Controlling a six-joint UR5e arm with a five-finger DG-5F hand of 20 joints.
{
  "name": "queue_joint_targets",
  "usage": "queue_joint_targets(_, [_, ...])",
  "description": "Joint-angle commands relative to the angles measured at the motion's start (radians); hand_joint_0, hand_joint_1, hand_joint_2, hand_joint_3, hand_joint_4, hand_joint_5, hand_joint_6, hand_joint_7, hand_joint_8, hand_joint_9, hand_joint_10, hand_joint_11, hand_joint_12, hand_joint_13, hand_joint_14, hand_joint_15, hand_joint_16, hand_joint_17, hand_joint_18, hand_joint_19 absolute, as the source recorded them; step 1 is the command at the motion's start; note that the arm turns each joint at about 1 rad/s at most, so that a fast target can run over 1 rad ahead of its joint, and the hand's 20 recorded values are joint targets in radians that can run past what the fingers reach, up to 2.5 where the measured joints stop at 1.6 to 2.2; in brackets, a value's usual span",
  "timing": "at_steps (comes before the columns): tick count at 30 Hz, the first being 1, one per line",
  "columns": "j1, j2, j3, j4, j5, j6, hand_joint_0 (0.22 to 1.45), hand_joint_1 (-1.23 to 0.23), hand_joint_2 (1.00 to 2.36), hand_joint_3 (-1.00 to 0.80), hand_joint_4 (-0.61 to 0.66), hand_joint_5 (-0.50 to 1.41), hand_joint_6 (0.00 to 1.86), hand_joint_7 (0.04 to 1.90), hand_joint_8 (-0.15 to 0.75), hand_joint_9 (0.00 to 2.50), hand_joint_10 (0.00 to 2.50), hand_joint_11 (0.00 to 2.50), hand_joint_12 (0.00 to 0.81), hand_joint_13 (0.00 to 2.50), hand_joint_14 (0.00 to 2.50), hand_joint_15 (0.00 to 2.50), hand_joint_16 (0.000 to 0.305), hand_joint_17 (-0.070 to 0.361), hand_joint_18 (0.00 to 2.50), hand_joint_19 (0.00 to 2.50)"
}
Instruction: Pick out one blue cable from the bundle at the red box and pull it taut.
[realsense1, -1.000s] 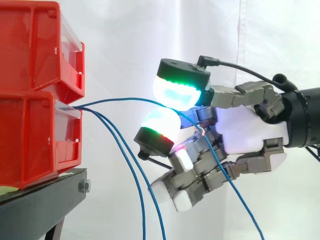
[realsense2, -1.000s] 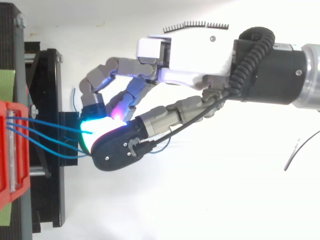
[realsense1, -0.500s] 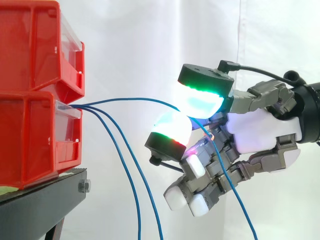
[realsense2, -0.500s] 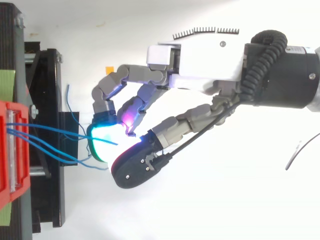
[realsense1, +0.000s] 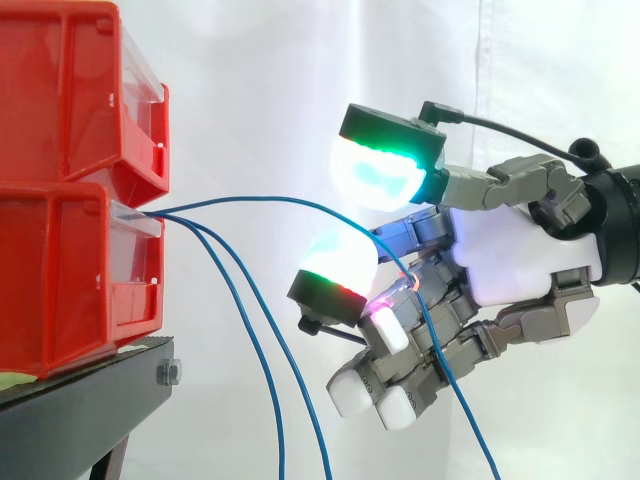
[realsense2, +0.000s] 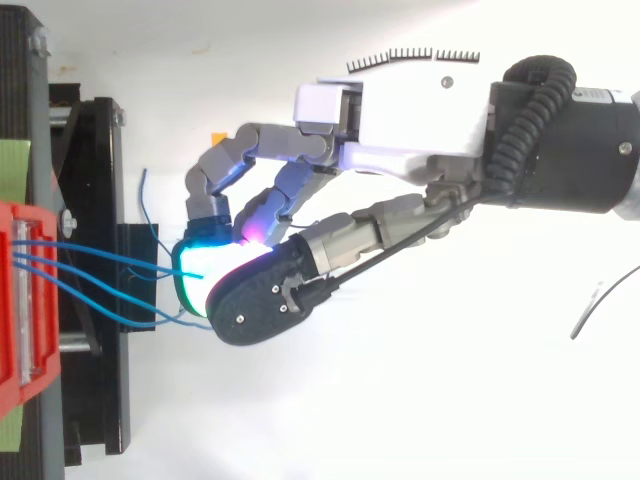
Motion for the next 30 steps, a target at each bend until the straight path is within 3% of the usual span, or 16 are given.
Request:
queue_joint_targets(1, [0.0,-0.001,0.002,-0.001,0.0,0.0,0.57,-0.44,1.0,-0.5,0.11,-0.18,0.81,1.12,0.265,0.94,0.02,0.67,0.322,0.71,0.01,0.34,0.05,0.112,0.57,0.53])
queue_joint_targets(11, [0.0,0.0,0.004,-0.001,0.002,0.002,0.58,-0.57,1.03,-0.23,0.1,-0.19,0.85,1.21,0.272,0.92,0.02,0.67,0.323,0.7,0.01,0.36,0.05,0.112,0.54,0.54])
queue_joint_targets(21, [-0.002,-0.001,0.004,-0.001,0.002,0.002,0.59,-0.65,1.03,-0.14,0.09,-0.2,0.87,1.25,0.273,0.89,0.02,0.68,0.324,0.69,0.01,0.35,0.05,0.113,0.54,0.52])
queue_joint_targets(26, [-0.002,-0.001,0.002,-0.003,0.002,0.002,0.6,-0.68,1.03,-0.13,0.04,-0.2,0.88,1.27,0.273,0.87,0.02,0.67,0.319,0.69,0.01,0.35,0.05,0.112,0.54,0.52])
queue_joint_targets(30, [-0.003,0.0,0.004,-0.003,0.002,0.009,0.63,-0.73,1.03,-0.09,-0.08,-0.21,0.9,1.31,0.258,0.87,0.02,0.67,0.313,0.69,0.01,0.33,0.049,0.111,0.55,0.5])
